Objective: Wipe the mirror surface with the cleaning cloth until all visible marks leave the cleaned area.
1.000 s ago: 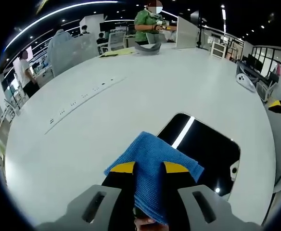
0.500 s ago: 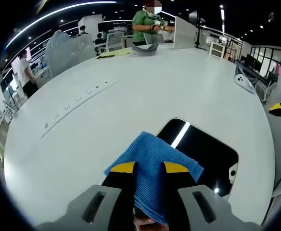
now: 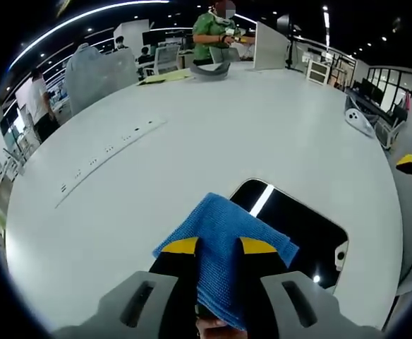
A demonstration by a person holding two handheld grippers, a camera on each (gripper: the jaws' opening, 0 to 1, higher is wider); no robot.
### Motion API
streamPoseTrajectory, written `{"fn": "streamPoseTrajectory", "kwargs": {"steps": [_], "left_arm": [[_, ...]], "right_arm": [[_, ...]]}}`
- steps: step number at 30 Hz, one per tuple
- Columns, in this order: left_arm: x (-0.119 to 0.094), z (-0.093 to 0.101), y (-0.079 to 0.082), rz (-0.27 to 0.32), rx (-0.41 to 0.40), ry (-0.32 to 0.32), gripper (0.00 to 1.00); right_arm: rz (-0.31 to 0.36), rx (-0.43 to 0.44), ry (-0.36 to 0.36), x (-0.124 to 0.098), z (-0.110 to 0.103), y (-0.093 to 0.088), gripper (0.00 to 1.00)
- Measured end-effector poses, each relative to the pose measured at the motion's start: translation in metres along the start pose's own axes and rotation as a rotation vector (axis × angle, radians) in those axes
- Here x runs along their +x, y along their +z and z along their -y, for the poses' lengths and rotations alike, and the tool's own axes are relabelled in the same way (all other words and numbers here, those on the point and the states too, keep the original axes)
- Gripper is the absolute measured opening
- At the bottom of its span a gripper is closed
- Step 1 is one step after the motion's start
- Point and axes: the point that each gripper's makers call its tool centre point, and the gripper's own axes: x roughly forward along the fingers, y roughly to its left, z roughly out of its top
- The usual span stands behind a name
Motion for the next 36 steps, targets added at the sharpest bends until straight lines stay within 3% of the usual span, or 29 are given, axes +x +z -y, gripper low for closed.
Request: {"fn": "streamPoseTrajectory", "kwargs": {"steps": [36], "left_arm": [[0.019, 0.022, 0.020, -0.019, 0.001, -0.010, 0.19]], "right_arm": [[0.008, 0.008, 0.000, 0.002, 0.007, 0.001, 0.91]]}}
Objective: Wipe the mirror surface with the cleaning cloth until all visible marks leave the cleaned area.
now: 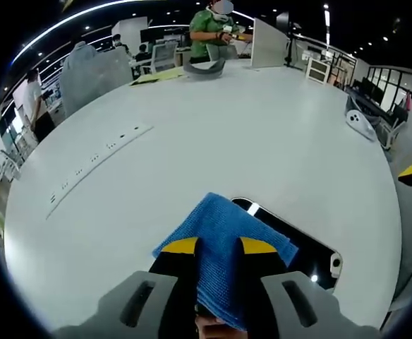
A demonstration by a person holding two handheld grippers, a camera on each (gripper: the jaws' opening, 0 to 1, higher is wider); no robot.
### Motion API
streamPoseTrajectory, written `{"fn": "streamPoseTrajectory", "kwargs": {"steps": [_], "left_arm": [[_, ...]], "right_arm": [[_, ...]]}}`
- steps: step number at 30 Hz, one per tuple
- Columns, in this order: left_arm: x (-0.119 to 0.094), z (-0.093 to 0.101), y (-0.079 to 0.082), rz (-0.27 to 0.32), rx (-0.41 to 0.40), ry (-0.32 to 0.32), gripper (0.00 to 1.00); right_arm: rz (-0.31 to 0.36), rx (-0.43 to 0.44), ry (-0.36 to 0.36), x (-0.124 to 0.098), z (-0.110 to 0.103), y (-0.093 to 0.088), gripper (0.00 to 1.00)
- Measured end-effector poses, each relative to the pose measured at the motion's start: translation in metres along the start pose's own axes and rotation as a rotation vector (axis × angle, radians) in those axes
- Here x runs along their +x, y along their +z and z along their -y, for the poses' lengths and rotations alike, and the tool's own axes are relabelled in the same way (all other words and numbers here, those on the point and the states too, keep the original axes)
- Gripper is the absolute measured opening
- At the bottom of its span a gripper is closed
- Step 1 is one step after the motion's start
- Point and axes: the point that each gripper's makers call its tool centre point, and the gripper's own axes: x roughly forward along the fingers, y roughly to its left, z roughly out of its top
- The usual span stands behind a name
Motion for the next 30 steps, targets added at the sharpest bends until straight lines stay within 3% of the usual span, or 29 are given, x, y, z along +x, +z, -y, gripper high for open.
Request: {"fn": "streamPoseTrajectory", "kwargs": {"steps": [14, 20, 30], "left_arm": [[0.0041, 0.0055, 0.0050, -0.001, 0.023, 0.012, 0.15], [0.0053, 0.0055, 0.0063, -0.007, -0.023, 0.032, 0.13], [0.0077, 0.0087, 0.0086, -0.010, -0.020, 0.037, 0.12]], "right_arm": [[-0.001, 0.011, -0.006, -0.0026, 0.0007, -0.0033, 0.91], [-0.002, 0.007, -0.004, -0.0017, 0.0012, -0.0025, 0.91], [-0.001, 0.002, -0.004, -0.0015, 0.0009, -0.0014, 0.91]]}}
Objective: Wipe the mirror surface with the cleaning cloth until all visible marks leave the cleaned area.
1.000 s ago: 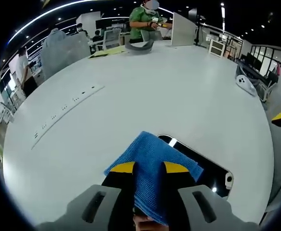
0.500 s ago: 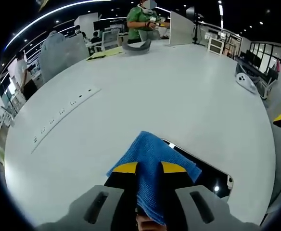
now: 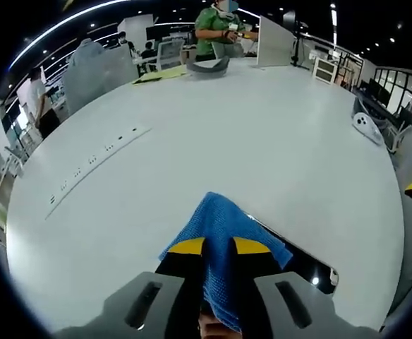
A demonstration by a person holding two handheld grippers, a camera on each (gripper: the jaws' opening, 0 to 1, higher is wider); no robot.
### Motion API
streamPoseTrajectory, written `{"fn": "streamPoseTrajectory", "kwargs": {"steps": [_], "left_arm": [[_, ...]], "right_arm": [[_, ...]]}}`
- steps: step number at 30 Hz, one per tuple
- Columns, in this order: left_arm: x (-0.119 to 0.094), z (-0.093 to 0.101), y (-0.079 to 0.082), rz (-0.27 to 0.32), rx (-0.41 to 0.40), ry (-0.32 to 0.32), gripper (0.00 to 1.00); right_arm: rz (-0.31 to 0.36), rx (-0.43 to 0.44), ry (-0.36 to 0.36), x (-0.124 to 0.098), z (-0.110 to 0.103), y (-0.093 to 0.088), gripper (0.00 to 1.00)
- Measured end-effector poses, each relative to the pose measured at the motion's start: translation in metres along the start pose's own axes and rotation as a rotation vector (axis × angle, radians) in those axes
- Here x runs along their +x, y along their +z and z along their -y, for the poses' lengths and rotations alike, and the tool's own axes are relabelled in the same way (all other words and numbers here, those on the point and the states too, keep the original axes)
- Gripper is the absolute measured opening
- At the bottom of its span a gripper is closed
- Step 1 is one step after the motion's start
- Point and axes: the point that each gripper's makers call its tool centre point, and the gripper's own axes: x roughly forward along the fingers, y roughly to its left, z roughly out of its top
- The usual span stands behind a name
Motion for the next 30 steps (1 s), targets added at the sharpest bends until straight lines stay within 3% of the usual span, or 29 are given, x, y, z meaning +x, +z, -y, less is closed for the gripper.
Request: {"fn": "streamPoseTrajectory", "kwargs": {"steps": [30], "left_arm": [[-0.003, 0.016, -0.004, 0.000, -0.007, -0.032, 0.11]], "right_arm": [[0.014, 0.007, 0.006, 0.001, 0.002, 0.004, 0.91]]}}
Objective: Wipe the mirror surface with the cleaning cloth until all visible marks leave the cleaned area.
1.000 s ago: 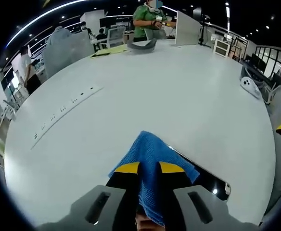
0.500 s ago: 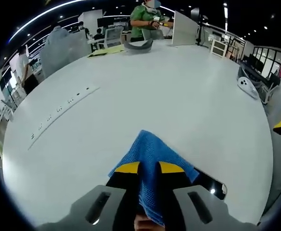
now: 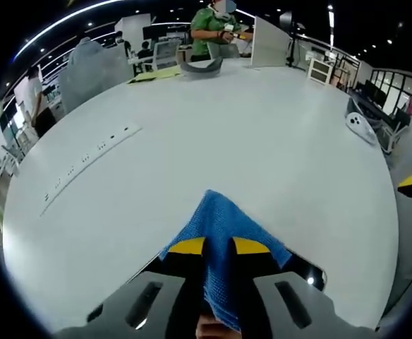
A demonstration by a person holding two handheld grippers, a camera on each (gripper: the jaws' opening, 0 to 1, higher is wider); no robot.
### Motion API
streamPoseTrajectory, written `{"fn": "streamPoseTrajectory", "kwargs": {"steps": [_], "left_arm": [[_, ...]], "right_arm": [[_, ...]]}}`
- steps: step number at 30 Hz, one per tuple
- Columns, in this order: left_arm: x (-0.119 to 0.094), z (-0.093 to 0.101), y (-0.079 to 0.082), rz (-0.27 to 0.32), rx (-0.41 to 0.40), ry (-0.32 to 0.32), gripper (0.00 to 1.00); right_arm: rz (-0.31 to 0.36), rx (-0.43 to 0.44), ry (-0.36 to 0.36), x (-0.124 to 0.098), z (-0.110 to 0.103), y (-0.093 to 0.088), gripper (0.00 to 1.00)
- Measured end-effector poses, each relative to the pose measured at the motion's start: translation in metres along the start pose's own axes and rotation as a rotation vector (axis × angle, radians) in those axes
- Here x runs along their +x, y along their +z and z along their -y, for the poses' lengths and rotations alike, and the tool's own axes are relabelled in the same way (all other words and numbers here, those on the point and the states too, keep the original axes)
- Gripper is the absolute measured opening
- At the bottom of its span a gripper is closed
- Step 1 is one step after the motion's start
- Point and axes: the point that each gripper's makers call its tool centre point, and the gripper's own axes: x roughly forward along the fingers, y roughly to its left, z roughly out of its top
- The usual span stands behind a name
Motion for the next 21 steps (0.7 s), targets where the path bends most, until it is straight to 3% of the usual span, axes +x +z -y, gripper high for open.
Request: {"fn": "streamPoseTrajectory", "kwargs": {"steps": [21], "left_arm": [[-0.008, 0.015, -0.011, -0.003, -0.004, -0.005, 0.11]], "right_arm": [[0.013, -0.012, 0.012, -0.001, -0.006, 0.005, 0.91]]}}
